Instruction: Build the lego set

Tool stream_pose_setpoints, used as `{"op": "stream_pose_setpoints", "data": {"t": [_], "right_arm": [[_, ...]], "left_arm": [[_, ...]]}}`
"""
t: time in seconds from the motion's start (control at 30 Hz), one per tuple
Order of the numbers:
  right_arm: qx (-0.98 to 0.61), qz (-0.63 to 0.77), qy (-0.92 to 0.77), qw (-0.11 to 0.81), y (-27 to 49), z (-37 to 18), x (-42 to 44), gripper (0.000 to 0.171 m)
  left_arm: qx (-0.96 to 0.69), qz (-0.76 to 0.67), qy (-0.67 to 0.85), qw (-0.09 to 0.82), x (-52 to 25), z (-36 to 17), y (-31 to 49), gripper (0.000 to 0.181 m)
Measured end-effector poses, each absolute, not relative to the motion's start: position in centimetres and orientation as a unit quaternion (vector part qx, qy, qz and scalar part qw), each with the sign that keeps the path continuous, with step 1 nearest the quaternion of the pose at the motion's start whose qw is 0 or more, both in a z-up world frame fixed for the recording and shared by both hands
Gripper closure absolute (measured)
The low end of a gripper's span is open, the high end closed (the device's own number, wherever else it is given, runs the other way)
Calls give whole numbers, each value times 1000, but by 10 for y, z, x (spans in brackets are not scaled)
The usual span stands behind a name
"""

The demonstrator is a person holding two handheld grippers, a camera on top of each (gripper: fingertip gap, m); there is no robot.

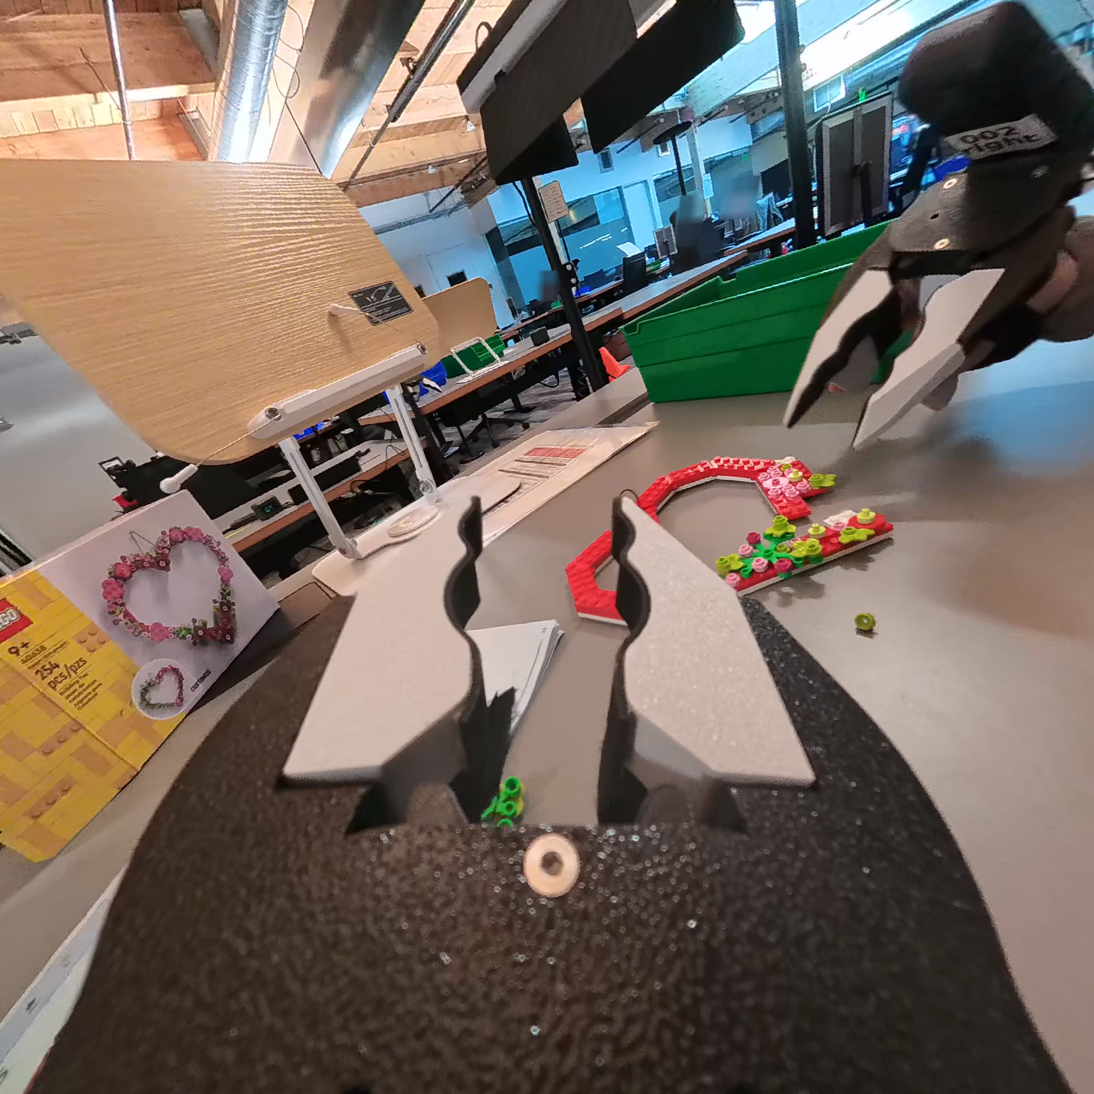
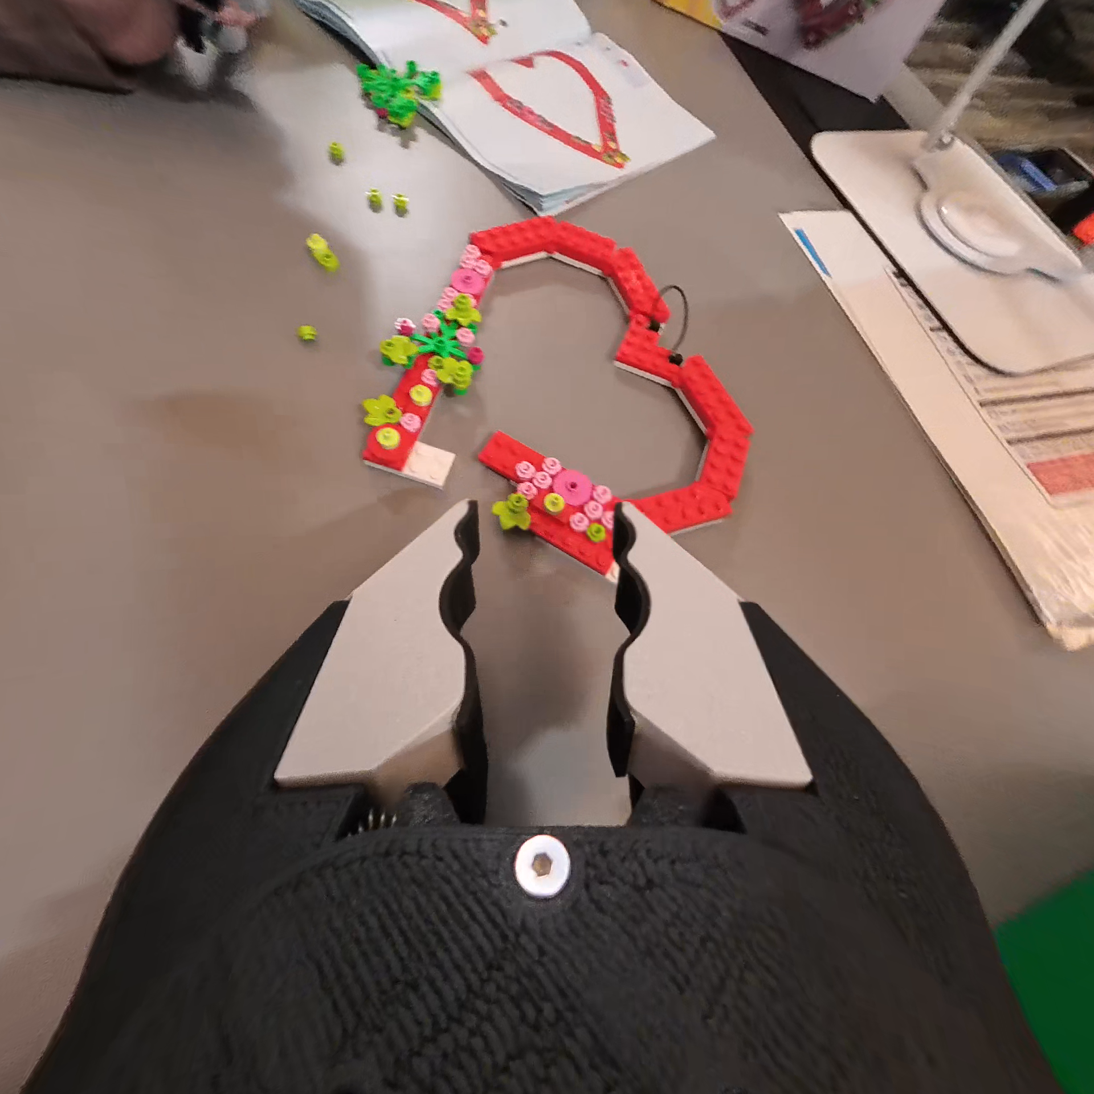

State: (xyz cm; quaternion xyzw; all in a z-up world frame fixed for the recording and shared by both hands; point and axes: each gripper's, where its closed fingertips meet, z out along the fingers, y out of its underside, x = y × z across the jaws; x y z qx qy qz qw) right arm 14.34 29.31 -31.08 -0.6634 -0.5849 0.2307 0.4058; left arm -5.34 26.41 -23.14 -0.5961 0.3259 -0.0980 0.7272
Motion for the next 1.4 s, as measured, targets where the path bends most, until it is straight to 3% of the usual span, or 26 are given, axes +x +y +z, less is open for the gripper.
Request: {"op": "stream_pose_setpoints", "data": {"t": [0.13,0.43,0.73,1.1,1.4], "right_arm": [[-709,243,-550,367,300,-326,147,110],[-726,256,-546,331,300,-345,144,95],[-716,266,-571,301,285,-343,150,115],[-696,254,-602,298,279,-343,155,155],[-702,252,-611,266,270,-342,170,156]], "left_arm": [[-593,-98,333,727,-50,-231,262,140],[-589,-103,333,729,-47,-229,260,140],[-589,-102,335,728,-47,-230,260,140],[-589,-102,336,728,-46,-230,259,140],[-587,-102,336,729,-47,-229,258,140]]}}
